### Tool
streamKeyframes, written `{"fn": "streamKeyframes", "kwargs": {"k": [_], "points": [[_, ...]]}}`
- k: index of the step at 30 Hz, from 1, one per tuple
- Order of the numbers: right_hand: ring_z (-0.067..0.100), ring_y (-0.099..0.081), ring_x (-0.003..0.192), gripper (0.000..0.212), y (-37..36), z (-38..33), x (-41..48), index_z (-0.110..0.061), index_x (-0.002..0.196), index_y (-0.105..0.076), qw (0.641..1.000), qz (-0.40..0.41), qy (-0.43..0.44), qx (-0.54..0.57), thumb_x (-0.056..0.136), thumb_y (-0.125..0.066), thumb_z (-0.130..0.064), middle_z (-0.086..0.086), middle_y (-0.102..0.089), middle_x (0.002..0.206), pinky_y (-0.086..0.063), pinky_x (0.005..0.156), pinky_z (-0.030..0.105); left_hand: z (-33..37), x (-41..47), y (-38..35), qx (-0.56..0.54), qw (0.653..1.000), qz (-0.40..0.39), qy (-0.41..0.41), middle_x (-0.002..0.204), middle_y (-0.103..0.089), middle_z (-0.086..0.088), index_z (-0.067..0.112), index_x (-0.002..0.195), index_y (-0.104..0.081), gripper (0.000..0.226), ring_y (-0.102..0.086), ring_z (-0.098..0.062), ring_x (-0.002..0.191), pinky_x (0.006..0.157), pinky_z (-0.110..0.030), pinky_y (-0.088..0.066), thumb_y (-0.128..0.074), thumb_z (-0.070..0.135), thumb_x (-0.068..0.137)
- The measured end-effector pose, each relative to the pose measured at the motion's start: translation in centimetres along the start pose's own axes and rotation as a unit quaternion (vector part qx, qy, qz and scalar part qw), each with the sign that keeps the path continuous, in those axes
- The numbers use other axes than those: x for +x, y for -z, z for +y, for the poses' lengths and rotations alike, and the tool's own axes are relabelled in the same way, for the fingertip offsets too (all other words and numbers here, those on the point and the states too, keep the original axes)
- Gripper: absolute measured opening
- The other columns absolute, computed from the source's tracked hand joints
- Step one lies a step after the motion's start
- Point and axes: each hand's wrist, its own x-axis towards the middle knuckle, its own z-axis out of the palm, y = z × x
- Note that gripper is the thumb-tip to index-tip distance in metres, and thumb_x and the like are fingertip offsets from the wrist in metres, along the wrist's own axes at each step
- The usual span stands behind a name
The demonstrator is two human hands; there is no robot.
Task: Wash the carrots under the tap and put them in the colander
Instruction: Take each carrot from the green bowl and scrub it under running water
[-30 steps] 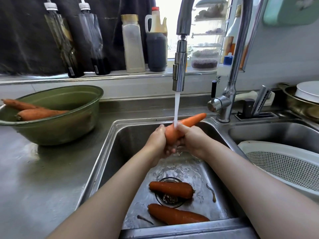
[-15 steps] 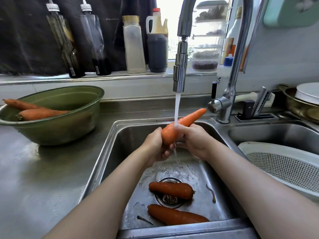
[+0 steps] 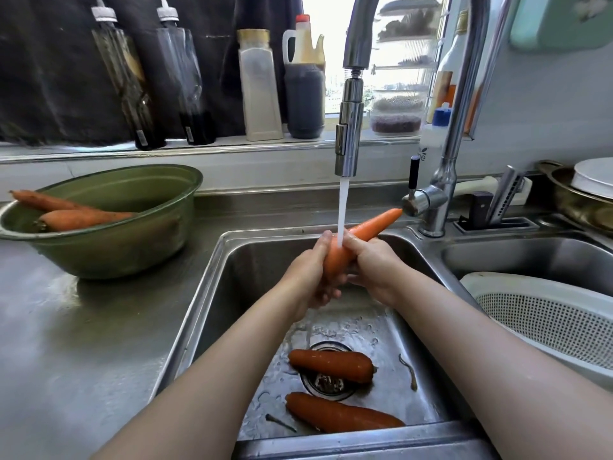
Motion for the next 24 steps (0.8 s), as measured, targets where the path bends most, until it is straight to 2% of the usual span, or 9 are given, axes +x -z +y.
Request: {"fn": "streamKeyframes", "kwargs": {"k": [4,7,10,12,14,16,17,20,24], "points": [[0.034,-0.072,0.097,0.041,0.5,0.0,0.1,-0.008,0.115,-0.069,0.999,0.034,-0.023,-0.026,0.098,-0.066,-0.046,0.014,-0.076,0.105,-0.053,0.100,0.053,-0.5,0.2,0.6,0.037,0.995,-0.081,-0.042,0.086,-0.073,-0.003,0.018,0.112,-0.057,0.027,-0.067,-0.015,0.066,0.056,-0.024,-0.047,-0.049,0.044,0.107],[0.032,-0.072,0.096,0.044,0.6,0.1,0.2,-0.007,0.117,-0.068,0.997,0.045,-0.032,-0.046,0.098,-0.066,-0.047,0.014,-0.076,0.105,-0.054,0.093,0.046,-0.5,0.3,1.0,0.111,0.987,-0.089,-0.075,0.090,-0.073,-0.003,0.018,0.130,-0.045,0.025,-0.069,-0.011,0.073,0.063,-0.024,-0.051,-0.049,0.031,0.109],[0.025,-0.072,0.078,0.041,0.7,-0.1,0.2,-0.008,0.114,-0.068,0.997,0.045,-0.030,-0.054,0.100,-0.064,-0.046,0.011,-0.075,0.094,-0.055,0.068,0.032,-0.5,0.2,1.0,0.153,0.979,-0.064,-0.116,0.094,-0.069,-0.007,0.023,0.139,-0.040,0.031,-0.065,-0.013,0.072,0.057,-0.018,-0.049,-0.048,0.028,0.109],[0.017,-0.070,0.071,0.041,0.6,-0.3,0.1,-0.009,0.119,-0.065,0.997,0.039,-0.015,-0.071,0.100,-0.063,-0.046,0.008,-0.073,0.093,-0.049,0.054,0.025,-0.8,0.5,0.8,0.159,0.976,-0.028,-0.147,0.091,-0.067,-0.006,0.022,0.130,-0.049,0.027,-0.060,-0.013,0.066,0.056,-0.023,-0.049,-0.053,0.035,0.107],[0.016,-0.069,0.085,0.043,0.4,0.0,0.1,-0.013,0.127,-0.059,0.996,0.026,-0.009,-0.081,0.101,-0.061,-0.047,0.004,-0.070,0.102,-0.050,0.061,0.025,-0.9,0.8,0.6,0.189,0.968,0.028,-0.165,0.090,-0.068,-0.002,0.024,0.112,-0.056,0.027,-0.060,-0.014,0.067,0.059,-0.030,-0.047,-0.055,0.050,0.103],[0.021,-0.066,0.106,0.043,0.4,0.1,0.1,-0.018,0.130,-0.057,0.997,-0.004,-0.013,-0.073,0.103,-0.054,-0.051,0.002,-0.068,0.112,-0.052,0.082,0.034,-0.9,1.0,0.3,0.201,0.962,0.076,-0.171,0.084,-0.067,-0.001,0.019,0.102,-0.059,0.039,-0.060,-0.015,0.065,0.057,-0.028,-0.045,-0.053,0.058,0.100],[0.022,-0.066,0.108,0.043,0.5,0.2,0.2,-0.020,0.131,-0.058,0.997,-0.022,-0.015,-0.073,0.104,-0.051,-0.052,0.003,-0.069,0.114,-0.051,0.086,0.036,-0.8,1.0,0.2,0.186,0.965,0.087,-0.162,0.080,-0.066,-0.002,0.015,0.100,-0.061,0.043,-0.058,-0.015,0.061,0.053,-0.025,-0.044,-0.052,0.056,0.102],[0.022,-0.069,0.095,0.034,0.9,0.4,0.0,-0.022,0.128,-0.061,0.997,-0.046,-0.011,-0.067,0.108,-0.046,-0.045,0.007,-0.073,0.109,-0.050,0.082,0.038,-0.7,1.1,0.4,0.084,0.993,0.041,-0.065,0.072,-0.064,-0.009,0.015,0.111,-0.063,0.039,-0.054,-0.016,0.045,0.041,-0.019,-0.039,-0.042,0.048,0.109],[0.041,-0.067,0.117,0.038,0.9,0.6,0.1,-0.012,0.136,-0.056,0.999,-0.029,-0.027,-0.035,0.109,-0.048,-0.038,0.018,-0.068,0.129,-0.050,0.105,0.060,-0.8,0.8,1.5,-0.083,0.992,-0.054,0.078,0.084,-0.061,-0.017,0.014,0.123,-0.051,0.034,-0.054,-0.018,0.049,0.043,-0.020,-0.044,-0.032,0.040,0.113]]}}
